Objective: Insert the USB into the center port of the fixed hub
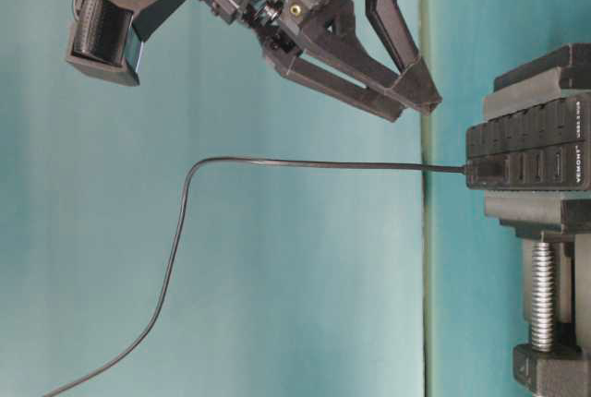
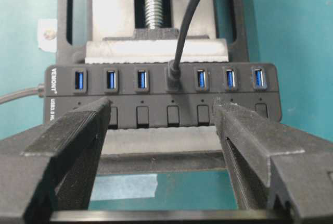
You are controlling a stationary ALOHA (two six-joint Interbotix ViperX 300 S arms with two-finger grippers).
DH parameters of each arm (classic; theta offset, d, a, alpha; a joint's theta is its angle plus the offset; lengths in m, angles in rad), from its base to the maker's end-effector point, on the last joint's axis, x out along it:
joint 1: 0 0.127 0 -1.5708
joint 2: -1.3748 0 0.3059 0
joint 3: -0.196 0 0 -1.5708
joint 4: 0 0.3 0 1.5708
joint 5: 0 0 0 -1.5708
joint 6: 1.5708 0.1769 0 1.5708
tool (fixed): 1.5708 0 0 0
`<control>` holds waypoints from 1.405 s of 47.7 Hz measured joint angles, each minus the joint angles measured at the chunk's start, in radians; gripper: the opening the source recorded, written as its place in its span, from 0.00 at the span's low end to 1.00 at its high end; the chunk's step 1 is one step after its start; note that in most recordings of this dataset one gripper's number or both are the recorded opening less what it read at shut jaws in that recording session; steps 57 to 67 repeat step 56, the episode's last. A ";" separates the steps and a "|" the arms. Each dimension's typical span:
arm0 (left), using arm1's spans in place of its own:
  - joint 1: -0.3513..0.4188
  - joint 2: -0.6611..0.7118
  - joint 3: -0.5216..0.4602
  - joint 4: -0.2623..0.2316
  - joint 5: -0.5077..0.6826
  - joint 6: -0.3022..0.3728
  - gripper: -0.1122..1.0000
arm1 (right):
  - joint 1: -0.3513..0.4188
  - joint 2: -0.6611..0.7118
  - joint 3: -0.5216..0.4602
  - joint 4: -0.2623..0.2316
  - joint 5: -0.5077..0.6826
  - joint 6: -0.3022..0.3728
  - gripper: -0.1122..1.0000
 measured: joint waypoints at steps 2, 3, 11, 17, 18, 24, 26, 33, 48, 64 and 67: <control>0.000 0.000 0.000 0.002 0.000 0.000 0.10 | 0.000 0.000 0.000 0.000 0.000 0.000 0.82; 0.000 0.000 0.000 0.000 0.000 0.000 0.10 | 0.000 0.000 0.000 0.000 0.000 0.000 0.82; 0.000 0.000 0.000 0.002 0.000 0.000 0.10 | 0.000 0.000 0.000 0.000 0.000 0.000 0.82; 0.000 0.000 0.000 0.002 0.000 0.000 0.10 | -0.002 0.000 0.000 0.000 0.000 0.000 0.82; 0.000 0.000 0.000 0.002 0.000 0.000 0.10 | 0.000 0.000 0.000 0.000 0.000 0.000 0.82; 0.002 0.000 0.000 0.002 0.000 0.000 0.10 | 0.000 0.000 0.000 0.000 -0.003 0.000 0.82; 0.000 0.000 0.000 0.002 0.000 0.000 0.10 | 0.000 0.000 0.000 -0.002 -0.008 0.000 0.82; 0.000 0.000 0.000 0.002 0.002 0.000 0.10 | 0.000 0.000 0.000 0.000 -0.023 0.000 0.82; 0.000 0.000 0.000 0.002 0.000 0.002 0.10 | 0.000 0.000 0.006 0.000 -0.032 0.000 0.82; 0.000 0.000 0.000 0.002 0.000 0.000 0.10 | 0.000 0.000 0.008 0.000 -0.032 0.000 0.82; 0.000 0.000 0.000 0.002 0.000 0.000 0.10 | 0.000 0.000 0.008 0.000 -0.032 0.000 0.82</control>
